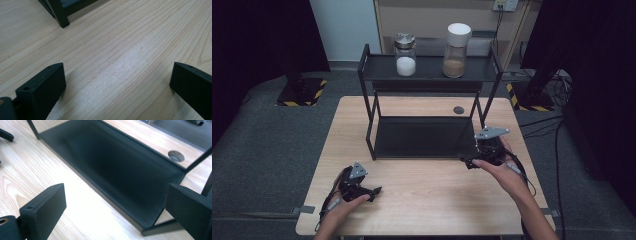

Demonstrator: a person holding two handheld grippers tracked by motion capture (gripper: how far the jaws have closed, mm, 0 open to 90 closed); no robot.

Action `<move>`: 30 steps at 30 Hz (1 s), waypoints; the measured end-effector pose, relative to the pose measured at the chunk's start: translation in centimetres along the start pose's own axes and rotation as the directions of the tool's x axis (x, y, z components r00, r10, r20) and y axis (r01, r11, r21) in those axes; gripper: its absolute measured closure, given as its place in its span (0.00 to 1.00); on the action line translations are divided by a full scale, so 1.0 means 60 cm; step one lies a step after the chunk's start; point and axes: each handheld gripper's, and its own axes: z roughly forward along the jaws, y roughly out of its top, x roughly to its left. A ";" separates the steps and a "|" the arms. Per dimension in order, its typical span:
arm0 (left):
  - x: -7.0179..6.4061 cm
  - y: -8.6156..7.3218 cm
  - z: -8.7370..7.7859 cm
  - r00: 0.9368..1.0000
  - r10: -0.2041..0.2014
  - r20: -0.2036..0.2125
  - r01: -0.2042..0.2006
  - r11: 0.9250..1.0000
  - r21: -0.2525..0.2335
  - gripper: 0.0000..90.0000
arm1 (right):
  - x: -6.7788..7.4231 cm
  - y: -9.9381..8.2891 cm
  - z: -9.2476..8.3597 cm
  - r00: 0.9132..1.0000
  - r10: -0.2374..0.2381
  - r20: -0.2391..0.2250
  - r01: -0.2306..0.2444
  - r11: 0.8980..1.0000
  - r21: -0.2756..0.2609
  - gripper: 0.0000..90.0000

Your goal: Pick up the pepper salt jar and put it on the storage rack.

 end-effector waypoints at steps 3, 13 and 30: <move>0.000 0.000 0.000 1.000 0.000 0.000 0.000 1.000 0.000 0.00 | 0.000 -0.020 0.001 1.000 0.011 0.003 -0.011 1.000 0.007 0.05; 0.000 0.000 0.000 1.000 0.000 0.000 0.000 1.000 0.000 0.00 | -0.001 -0.100 0.025 0.997 0.070 0.016 -0.071 0.995 0.074 0.05; 0.000 0.000 0.000 1.000 0.000 -0.001 0.000 1.000 0.000 0.00 | 0.007 -0.163 0.050 0.993 0.113 0.017 -0.114 0.986 0.122 0.04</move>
